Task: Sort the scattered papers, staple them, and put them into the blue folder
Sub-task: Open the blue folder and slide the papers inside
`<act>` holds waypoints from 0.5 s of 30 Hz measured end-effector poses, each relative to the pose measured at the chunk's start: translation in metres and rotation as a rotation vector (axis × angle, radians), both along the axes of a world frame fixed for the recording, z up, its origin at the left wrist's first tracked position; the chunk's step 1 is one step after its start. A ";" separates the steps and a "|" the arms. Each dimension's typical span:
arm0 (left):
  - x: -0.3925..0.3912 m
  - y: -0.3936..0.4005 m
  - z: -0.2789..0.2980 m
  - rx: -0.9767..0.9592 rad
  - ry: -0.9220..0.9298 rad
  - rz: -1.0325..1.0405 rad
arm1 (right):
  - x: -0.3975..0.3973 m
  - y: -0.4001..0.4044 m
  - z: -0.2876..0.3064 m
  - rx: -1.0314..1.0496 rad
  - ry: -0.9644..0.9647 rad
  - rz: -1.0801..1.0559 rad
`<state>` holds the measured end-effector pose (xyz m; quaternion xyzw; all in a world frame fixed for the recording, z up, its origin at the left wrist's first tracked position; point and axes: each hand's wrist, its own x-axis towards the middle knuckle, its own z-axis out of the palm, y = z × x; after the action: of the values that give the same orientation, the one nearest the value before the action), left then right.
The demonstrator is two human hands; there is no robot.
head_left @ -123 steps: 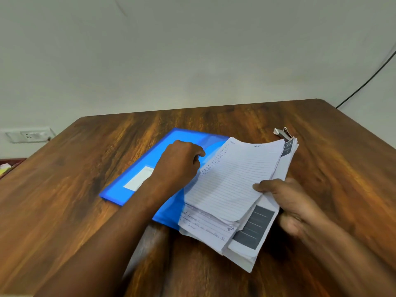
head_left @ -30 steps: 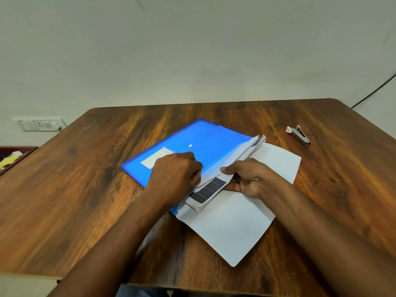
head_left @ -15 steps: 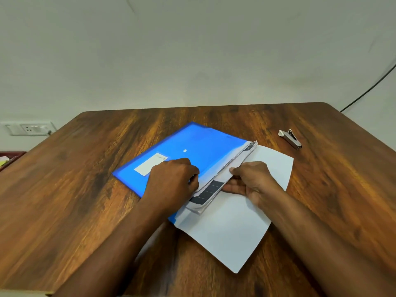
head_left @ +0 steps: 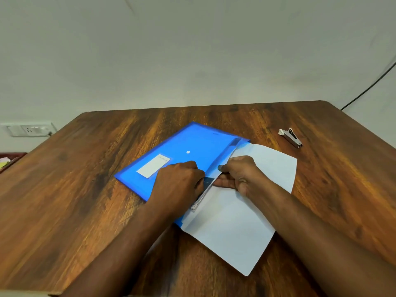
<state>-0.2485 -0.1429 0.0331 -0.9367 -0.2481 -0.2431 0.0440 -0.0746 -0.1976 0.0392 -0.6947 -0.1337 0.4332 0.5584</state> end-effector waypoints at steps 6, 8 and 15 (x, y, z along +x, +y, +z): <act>0.008 -0.007 0.001 -0.052 -0.020 0.011 | -0.010 -0.002 0.001 0.020 0.004 0.042; 0.011 -0.008 0.000 -0.055 -0.008 -0.001 | -0.012 -0.003 0.001 0.028 0.009 0.037; 0.013 -0.010 0.002 -0.125 0.030 0.020 | -0.010 -0.004 0.003 0.055 0.043 0.031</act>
<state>-0.2356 -0.1530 0.0352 -0.9387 -0.2713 -0.2127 -0.0086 -0.0847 -0.2017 0.0418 -0.6677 -0.1442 0.4527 0.5731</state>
